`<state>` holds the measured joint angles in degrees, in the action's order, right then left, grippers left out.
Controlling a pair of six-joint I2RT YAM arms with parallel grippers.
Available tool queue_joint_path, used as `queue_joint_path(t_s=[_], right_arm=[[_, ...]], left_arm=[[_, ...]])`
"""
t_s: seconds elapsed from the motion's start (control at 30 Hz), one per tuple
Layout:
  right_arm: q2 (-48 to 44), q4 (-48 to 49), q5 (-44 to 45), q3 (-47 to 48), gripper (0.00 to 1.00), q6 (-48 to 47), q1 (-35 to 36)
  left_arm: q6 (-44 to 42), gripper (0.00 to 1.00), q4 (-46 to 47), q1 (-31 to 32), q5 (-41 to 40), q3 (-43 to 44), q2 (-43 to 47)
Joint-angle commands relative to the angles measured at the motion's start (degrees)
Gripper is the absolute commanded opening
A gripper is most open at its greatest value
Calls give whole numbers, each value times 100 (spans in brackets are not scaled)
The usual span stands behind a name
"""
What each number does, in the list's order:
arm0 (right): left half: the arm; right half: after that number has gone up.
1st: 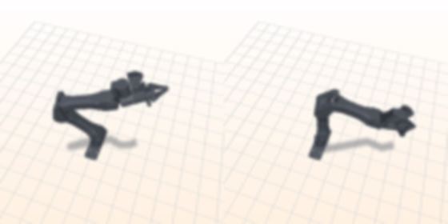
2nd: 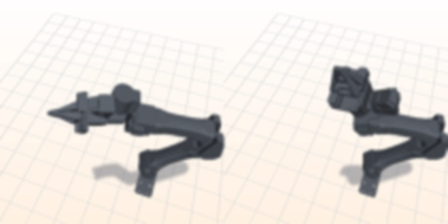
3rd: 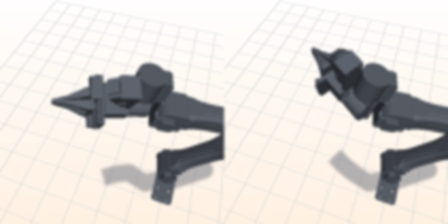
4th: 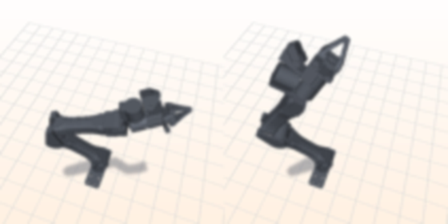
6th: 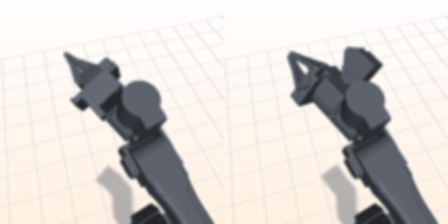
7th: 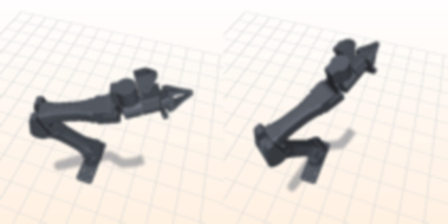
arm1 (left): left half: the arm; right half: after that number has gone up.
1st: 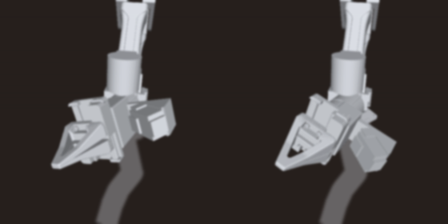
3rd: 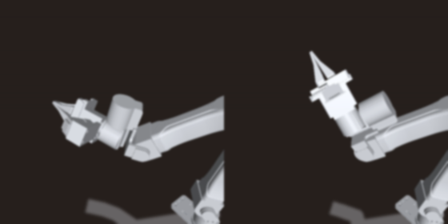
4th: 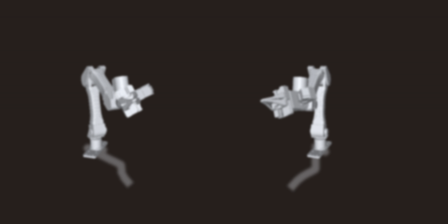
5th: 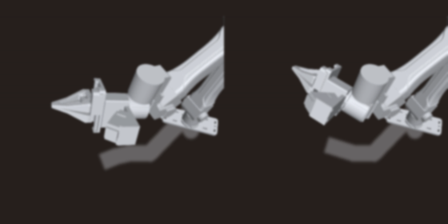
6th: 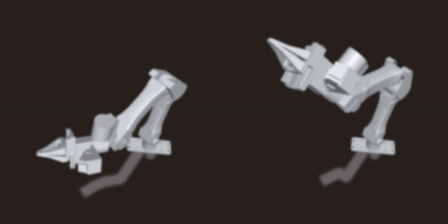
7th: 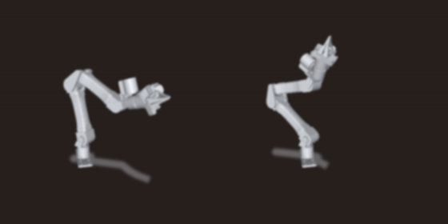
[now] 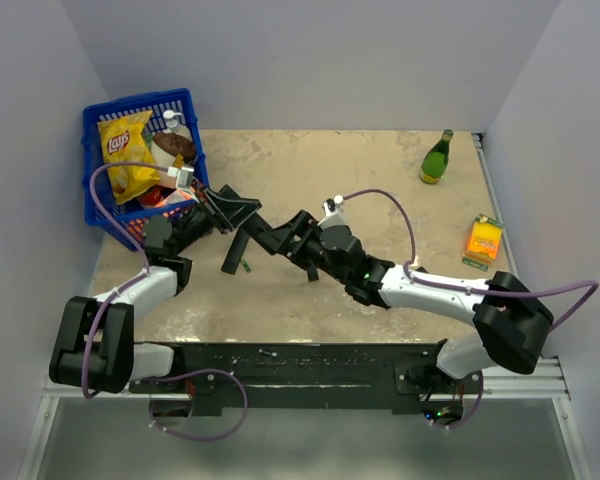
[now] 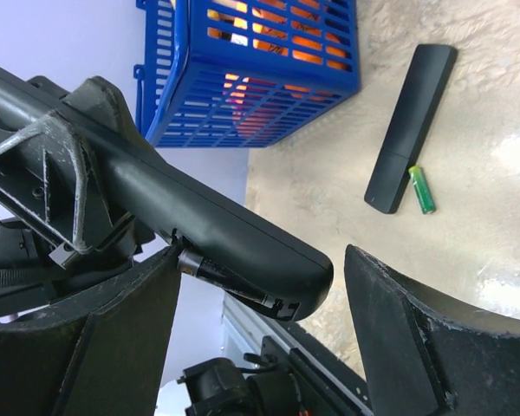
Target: Load the batteries into the remote control
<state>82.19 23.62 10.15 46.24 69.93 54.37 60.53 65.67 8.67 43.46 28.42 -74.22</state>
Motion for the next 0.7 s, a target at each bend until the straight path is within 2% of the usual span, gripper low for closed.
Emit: queue_joint_path(t_s=[0.0, 0.23, 0.47, 0.67], right_arm=[[270, -182, -110, -62, 77, 56, 4], [420, -121, -338, -115, 77, 135, 4], [394, 248, -391, -572, 77, 416, -110], [631, 695, -751, -739, 77, 548, -242]], left_arm=[[169, 0, 859, -32, 39, 76, 135], [187, 0, 956, -32, 92, 93, 127], [248, 0, 1176, -32, 119, 67, 144], [748, 0, 2159, -32, 250, 5, -49]])
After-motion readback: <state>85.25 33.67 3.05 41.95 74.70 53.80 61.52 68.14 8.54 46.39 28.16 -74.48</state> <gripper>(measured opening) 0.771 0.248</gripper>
